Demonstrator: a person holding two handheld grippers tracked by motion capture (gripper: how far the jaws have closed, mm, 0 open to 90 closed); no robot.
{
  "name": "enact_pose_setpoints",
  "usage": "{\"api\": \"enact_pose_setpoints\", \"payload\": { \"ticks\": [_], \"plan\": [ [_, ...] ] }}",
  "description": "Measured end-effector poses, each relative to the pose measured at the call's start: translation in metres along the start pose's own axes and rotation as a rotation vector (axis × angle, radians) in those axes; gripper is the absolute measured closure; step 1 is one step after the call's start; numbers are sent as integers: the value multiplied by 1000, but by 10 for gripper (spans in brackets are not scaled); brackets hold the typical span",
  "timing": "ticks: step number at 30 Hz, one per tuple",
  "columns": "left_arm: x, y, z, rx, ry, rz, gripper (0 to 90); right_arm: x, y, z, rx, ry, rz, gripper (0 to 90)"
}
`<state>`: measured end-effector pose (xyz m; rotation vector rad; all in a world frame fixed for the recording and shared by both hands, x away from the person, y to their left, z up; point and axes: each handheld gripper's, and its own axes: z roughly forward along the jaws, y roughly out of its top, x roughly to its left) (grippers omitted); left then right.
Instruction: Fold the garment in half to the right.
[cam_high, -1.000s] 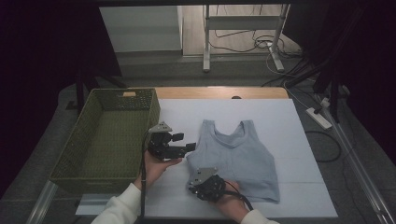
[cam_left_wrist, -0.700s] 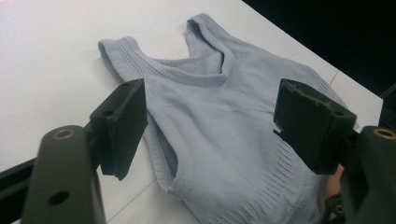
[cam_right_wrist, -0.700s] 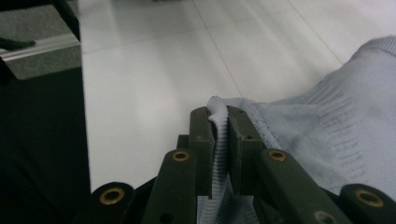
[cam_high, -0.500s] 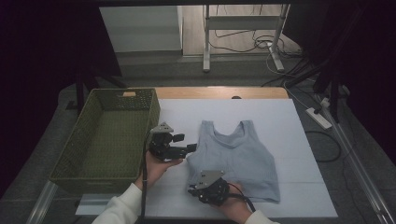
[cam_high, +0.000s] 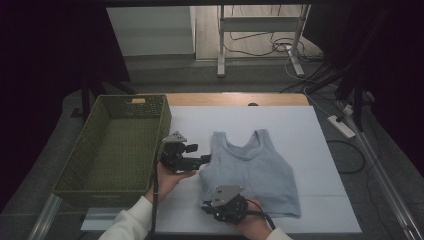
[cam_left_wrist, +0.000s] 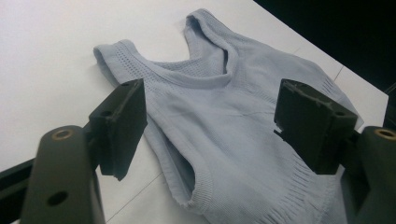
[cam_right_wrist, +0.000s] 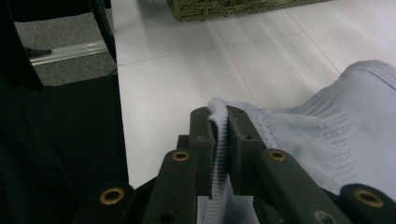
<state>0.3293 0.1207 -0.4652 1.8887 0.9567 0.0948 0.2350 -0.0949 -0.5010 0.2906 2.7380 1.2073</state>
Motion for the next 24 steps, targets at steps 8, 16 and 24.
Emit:
{"api": "enact_pose_setpoints", "payload": {
  "ticks": [8,16,24],
  "plan": [
    [1,0,0,0,1,-1,259,3,1,-1,-6,6,-8,813],
    [1,0,0,3,3,-3,259,3,1,-2,-13,12,-2,816],
    [3,-1,1,8,5,-3,259,14,7,-17,-71,35,11,817]
  ]
}}
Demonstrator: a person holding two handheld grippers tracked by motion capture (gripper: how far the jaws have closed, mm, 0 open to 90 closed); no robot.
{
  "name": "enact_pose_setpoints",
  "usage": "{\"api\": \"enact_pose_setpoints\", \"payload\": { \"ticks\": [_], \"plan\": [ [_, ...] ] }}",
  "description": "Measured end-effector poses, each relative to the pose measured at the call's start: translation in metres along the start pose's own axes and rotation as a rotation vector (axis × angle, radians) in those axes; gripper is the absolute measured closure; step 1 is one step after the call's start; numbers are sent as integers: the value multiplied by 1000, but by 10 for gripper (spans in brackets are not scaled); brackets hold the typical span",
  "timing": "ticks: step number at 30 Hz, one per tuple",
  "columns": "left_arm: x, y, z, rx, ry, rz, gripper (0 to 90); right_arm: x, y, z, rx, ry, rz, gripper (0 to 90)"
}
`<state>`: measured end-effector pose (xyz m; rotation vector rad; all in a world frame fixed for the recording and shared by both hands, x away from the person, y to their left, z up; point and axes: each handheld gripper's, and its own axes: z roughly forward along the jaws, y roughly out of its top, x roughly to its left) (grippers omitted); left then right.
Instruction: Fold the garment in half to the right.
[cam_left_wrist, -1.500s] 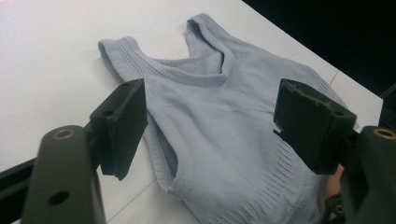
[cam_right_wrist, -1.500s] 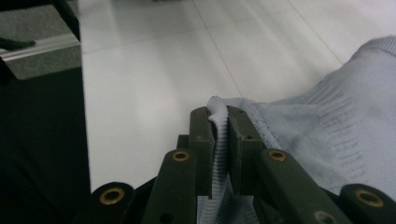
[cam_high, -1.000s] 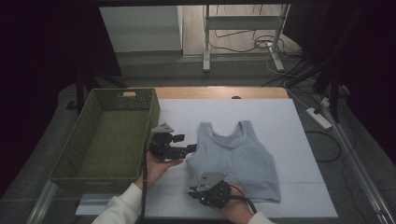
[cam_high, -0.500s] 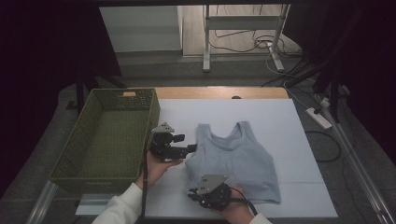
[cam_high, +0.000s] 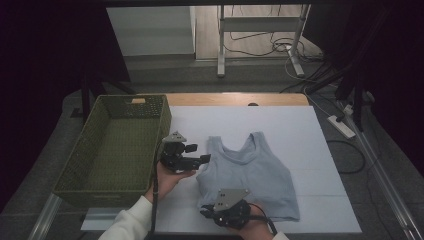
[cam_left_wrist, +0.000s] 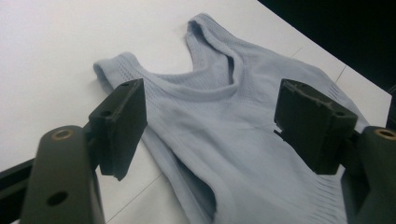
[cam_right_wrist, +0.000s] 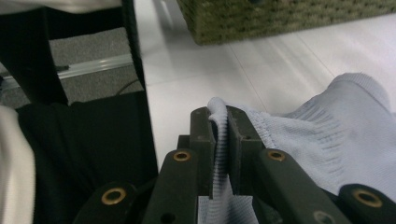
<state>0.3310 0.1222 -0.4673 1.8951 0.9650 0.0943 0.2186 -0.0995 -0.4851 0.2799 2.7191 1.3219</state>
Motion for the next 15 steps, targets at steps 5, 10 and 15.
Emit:
{"api": "enact_pose_setpoints", "payload": {
  "ticks": [5,10,15],
  "plan": [
    [0,-1,1,2,4,-4,259,13,5,-2,-29,17,-26,818],
    [2,-2,3,11,7,-4,258,18,5,2,-19,44,-38,817],
    [3,-4,5,25,18,-5,258,15,4,2,-26,53,-18,817]
  ]
}}
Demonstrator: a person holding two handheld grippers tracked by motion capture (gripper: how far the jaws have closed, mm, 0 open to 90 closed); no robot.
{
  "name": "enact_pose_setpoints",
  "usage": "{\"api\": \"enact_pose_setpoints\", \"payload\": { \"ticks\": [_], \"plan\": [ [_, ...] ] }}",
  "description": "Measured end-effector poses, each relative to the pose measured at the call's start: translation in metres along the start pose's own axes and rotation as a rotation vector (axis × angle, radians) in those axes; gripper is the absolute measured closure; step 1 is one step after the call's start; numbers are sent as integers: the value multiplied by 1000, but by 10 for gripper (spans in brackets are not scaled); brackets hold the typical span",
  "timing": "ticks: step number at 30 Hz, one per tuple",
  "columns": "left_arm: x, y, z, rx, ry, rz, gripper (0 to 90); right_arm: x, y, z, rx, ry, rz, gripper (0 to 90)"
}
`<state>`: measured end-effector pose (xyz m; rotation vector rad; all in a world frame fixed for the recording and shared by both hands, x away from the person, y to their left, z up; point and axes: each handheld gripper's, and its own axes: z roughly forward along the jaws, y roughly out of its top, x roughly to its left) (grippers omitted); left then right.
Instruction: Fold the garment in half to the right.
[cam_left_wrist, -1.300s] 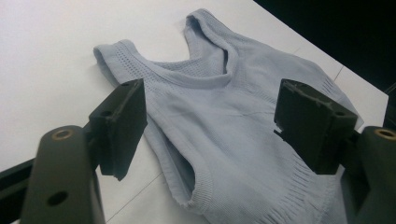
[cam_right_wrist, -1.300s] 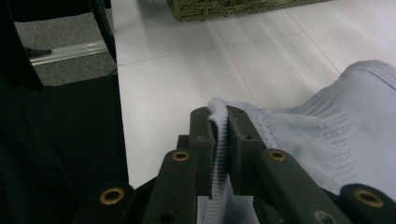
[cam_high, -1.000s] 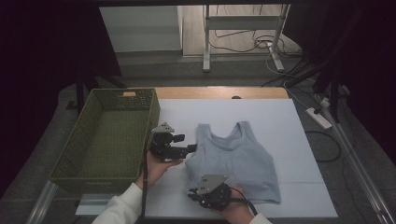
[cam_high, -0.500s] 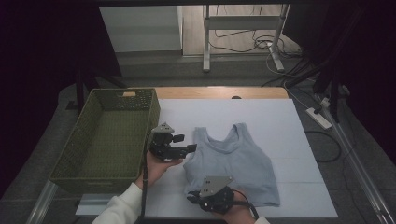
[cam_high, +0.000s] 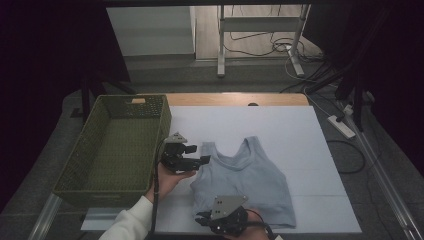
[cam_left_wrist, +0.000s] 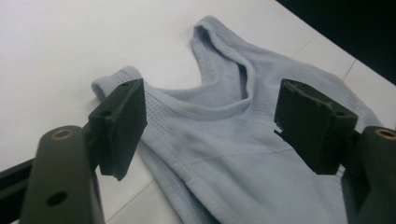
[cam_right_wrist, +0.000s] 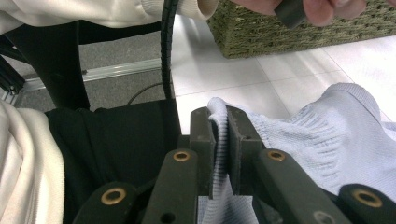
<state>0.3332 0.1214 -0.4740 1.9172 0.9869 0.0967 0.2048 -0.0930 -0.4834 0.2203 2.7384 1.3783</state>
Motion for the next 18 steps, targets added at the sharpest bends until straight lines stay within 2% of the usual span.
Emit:
{"api": "enact_pose_setpoints", "payload": {
  "ticks": [9,18],
  "plan": [
    [5,-5,7,33,21,-14,258,0,-1,2,4,5,-7,815],
    [12,-8,22,78,36,-30,255,0,-2,3,11,10,-8,815]
  ]
}}
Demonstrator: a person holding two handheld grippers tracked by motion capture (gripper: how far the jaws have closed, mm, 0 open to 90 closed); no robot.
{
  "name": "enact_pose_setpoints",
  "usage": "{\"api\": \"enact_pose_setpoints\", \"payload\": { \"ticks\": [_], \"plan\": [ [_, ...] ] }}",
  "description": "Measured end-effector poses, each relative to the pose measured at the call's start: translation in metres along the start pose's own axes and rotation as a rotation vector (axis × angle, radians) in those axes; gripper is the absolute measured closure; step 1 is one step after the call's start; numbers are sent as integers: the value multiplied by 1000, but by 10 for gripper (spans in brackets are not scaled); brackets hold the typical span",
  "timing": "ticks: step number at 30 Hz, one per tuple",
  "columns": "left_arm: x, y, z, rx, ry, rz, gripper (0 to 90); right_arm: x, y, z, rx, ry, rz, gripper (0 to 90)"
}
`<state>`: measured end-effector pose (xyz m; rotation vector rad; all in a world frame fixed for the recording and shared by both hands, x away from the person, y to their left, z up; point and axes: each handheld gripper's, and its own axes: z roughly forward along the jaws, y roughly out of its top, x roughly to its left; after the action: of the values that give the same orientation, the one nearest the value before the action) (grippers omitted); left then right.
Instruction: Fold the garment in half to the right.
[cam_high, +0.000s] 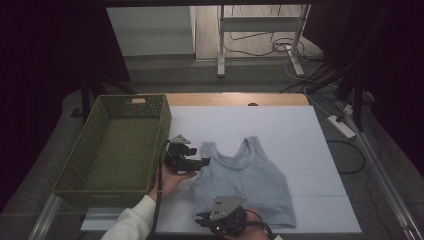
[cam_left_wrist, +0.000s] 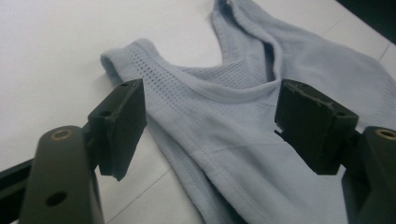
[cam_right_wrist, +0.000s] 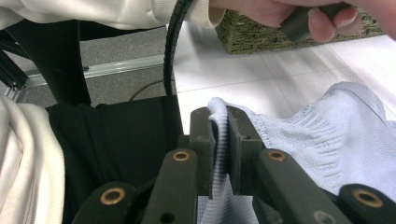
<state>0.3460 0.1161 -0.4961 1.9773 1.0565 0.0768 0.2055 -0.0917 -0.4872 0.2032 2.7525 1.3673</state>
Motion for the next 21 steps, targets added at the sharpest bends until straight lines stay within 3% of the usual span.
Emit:
{"api": "enact_pose_setpoints", "payload": {
  "ticks": [21],
  "plan": [
    [10,-7,30,112,51,-7,247,1,-1,2,15,4,-13,814]
  ]
}}
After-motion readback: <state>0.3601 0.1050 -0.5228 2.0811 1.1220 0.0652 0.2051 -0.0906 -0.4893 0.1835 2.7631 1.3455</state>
